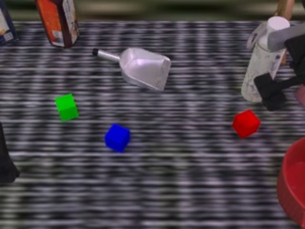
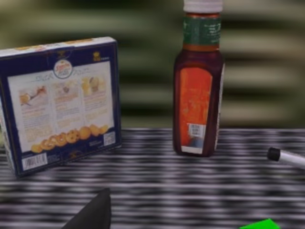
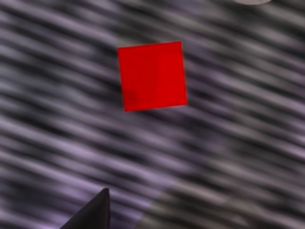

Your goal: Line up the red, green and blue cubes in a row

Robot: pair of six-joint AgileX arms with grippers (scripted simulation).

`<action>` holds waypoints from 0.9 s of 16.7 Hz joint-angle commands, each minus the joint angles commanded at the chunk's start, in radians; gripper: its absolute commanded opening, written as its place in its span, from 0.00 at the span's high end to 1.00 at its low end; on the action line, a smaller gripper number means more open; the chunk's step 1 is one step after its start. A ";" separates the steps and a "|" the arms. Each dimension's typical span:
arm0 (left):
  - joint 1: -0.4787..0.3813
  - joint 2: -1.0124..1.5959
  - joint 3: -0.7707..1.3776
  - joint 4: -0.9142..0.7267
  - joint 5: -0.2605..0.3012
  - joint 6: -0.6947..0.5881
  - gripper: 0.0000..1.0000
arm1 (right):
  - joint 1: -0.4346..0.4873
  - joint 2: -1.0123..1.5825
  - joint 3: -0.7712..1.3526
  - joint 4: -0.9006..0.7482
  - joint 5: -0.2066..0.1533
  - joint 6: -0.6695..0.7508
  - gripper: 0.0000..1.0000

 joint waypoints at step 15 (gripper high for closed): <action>0.000 0.000 0.000 0.000 0.000 0.000 0.00 | 0.070 0.491 0.423 -0.251 -0.003 -0.028 0.00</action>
